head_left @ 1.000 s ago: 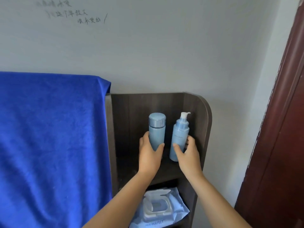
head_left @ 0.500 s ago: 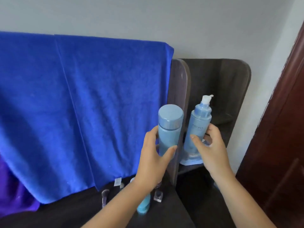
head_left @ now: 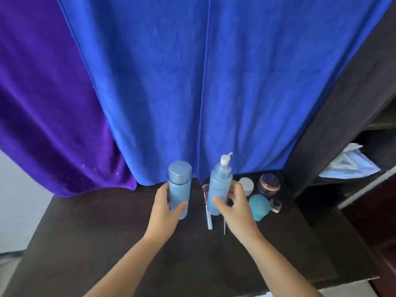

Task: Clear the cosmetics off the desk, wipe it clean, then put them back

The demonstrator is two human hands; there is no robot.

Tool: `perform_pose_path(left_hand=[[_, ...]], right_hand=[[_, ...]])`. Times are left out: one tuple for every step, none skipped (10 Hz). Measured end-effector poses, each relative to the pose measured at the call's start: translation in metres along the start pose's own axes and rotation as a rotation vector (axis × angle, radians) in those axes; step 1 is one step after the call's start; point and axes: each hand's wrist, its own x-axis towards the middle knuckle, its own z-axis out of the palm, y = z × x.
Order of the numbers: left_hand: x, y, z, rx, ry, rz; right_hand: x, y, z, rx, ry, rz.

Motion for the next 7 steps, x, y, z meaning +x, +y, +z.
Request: perform_pose_path(left_hand=[[0.013, -0.033, -0.009, 0.041, 0.038, -0.036], [0.023, -0.057, -0.013, 0.064, 0.056, -0.029], [0.032, -0.072, -0.015, 0.058, 0.091, -0.032], [0.038, -0.083, -0.014, 0.047, 0.132, -0.029], [0.041, -0.087, -0.014, 0.053, 0.168, -0.038], [0.042, -0.089, -0.013, 0.060, 0.151, -0.042], [0.036, -0.078, -0.018, 0.147, 0.146, -0.020]], right_hand=[[0.015, 0.027, 0.048, -0.020, -0.055, 0.016], [0.027, 0.051, 0.085, 0.004, -0.024, 0.022], [0.036, 0.068, 0.102, 0.020, 0.021, 0.034], [0.047, 0.078, 0.110, 0.016, 0.060, 0.020], [0.055, 0.082, 0.112, -0.007, 0.089, 0.009], [0.056, 0.084, 0.115, -0.015, 0.079, 0.017], [0.047, 0.076, 0.104, -0.086, 0.044, 0.073]])
